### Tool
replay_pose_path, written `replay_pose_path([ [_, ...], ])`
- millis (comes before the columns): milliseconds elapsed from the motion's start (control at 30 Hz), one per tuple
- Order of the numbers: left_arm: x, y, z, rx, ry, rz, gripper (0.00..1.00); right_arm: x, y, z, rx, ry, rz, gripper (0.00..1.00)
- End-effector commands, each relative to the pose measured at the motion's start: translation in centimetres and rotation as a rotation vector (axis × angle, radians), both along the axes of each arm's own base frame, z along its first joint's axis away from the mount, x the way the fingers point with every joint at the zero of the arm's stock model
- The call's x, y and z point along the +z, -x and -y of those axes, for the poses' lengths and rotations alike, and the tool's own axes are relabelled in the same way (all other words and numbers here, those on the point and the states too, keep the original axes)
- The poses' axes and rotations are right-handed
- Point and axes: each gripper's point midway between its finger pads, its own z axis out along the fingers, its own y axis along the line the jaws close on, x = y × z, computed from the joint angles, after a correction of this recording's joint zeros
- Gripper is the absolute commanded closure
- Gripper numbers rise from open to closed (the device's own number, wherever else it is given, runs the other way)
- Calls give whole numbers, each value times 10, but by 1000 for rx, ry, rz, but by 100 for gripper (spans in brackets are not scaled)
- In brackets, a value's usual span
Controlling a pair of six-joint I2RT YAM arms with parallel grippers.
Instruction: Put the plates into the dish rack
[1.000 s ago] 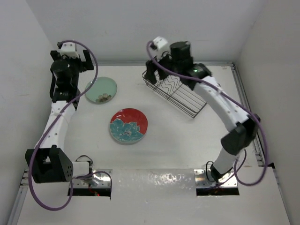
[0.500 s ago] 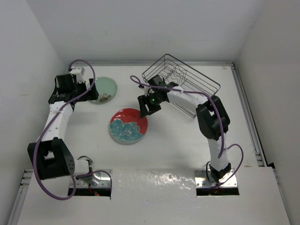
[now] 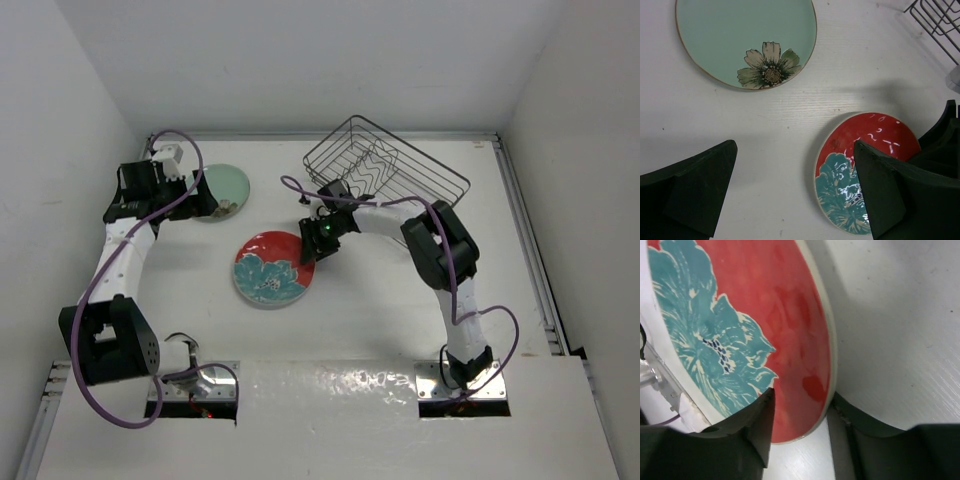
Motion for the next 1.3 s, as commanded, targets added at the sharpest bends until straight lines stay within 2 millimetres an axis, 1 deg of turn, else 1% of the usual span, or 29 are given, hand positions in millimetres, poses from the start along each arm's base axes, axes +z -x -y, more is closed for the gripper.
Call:
replay_pose_path([
  [0, 24, -3, 8, -26, 29, 75, 2, -13, 11, -13, 8, -79, -61, 63],
  [100, 27, -4, 10, -31, 40, 85, 2, -20, 16, -15, 19, -89, -101, 72],
  [133, 29, -4, 12, -19, 57, 84, 2, -23, 17, -16, 20, -94, -105, 81],
  [200, 31, -4, 12, -20, 58, 89, 2, -20, 17, -18, 28, -109, -109, 95],
  [233, 31, -4, 11, -24, 54, 89, 2, -16, 15, -20, 34, -111, -100, 100],
  [300, 30, -3, 11, -22, 49, 84, 2, -8, 9, -22, 48, -118, -76, 100],
  [367, 29, -3, 10, -21, 43, 83, 2, 18, -3, -30, 81, -139, -23, 100],
  [400, 29, -3, 10, -22, 40, 82, 2, 41, -17, -39, 109, -173, 43, 100],
  [433, 29, -4, 9, -20, 39, 82, 2, 53, -18, -40, 122, -174, 48, 100],
  [467, 30, -5, 8, -18, 37, 84, 2, 73, -25, -43, 135, -196, 88, 100],
  [500, 30, -5, 7, -13, 33, 85, 2, 97, -36, -49, 147, -228, 145, 100],
  [533, 32, -7, 7, -12, 31, 89, 2, 110, -42, -48, 141, -245, 165, 100],
  [567, 33, -8, 5, -7, 27, 90, 2, 136, -48, -51, 143, -283, 213, 100],
  [600, 34, -10, 2, -19, 2, 98, 2, 147, -56, -49, 134, -300, 243, 100],
  [667, 35, -11, 1, -15, -3, 97, 2, 167, -64, -47, 133, -321, 289, 100],
  [700, 35, -12, -1, -14, -6, 97, 2, 185, -71, -43, 130, -327, 334, 100],
  [733, 34, -13, -2, -13, -6, 96, 2, 193, -74, -42, 130, -329, 358, 100],
  [767, 35, -13, -3, -10, -10, 100, 2, 207, -82, -40, 129, -335, 404, 100],
  [833, 34, -14, -4, -7, -10, 99, 2, 222, -94, -31, 104, -321, 458, 100],
  [900, 33, -15, -6, -4, -14, 97, 2, 246, -108, -22, 83, -326, 535, 100],
  [933, 33, -15, -7, 0, -16, 96, 2, 254, -112, -18, 75, -333, 555, 100],
  [967, 32, -15, -8, 4, -19, 94, 2, 269, -117, -16, 74, -344, 600, 100],
  [1000, 32, -15, -10, 5, -23, 93, 2, 284, -123, -8, 59, -350, 640, 100],
  [1067, 31, -15, -11, 6, -26, 89, 2, 307, -134, 5, 33, -354, 721, 100],
  [1100, 30, -15, -11, 7, -27, 84, 2, 322, -149, 20, -7, -355, 786, 100],
  [1133, 29, -15, -11, 7, -27, 84, 2, 342, -157, 35, -53, -345, 852, 100],
  [1167, 28, -14, -12, 8, -26, 81, 2, 350, -173, 58, -118, -320, 897, 100],
  [1233, 26, -15, -11, 7, -24, 77, 2, 374, -193, 86, -202, -293, 996, 100],
  [1267, 25, -15, -12, 7, -25, 76, 2, 390, -210, 112, -265, -280, 1055, 100],
])
